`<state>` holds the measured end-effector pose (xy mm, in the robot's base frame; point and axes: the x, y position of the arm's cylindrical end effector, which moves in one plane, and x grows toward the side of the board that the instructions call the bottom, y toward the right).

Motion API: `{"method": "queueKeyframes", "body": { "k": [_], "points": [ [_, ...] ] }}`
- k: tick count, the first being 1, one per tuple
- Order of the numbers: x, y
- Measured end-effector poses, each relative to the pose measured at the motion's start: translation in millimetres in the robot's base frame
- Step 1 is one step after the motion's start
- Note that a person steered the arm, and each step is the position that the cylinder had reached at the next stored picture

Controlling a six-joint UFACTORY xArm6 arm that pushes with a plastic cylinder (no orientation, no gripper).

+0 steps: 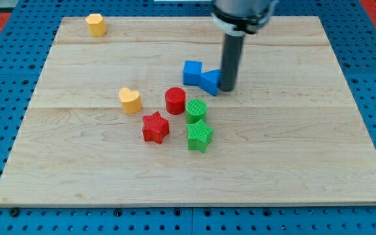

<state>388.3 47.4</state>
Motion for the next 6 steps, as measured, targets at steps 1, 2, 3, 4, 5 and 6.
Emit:
{"method": "queueKeyframes", "body": {
  "k": [1, 2, 3, 4, 5, 6],
  "points": [
    [-20.1, -35.9],
    [-45.8, -67.3],
    [-63.1, -105.8],
    [-88.2, -157.4],
    [-119.8, -180.1],
    [-108.1, -168.8]
  ]
}}
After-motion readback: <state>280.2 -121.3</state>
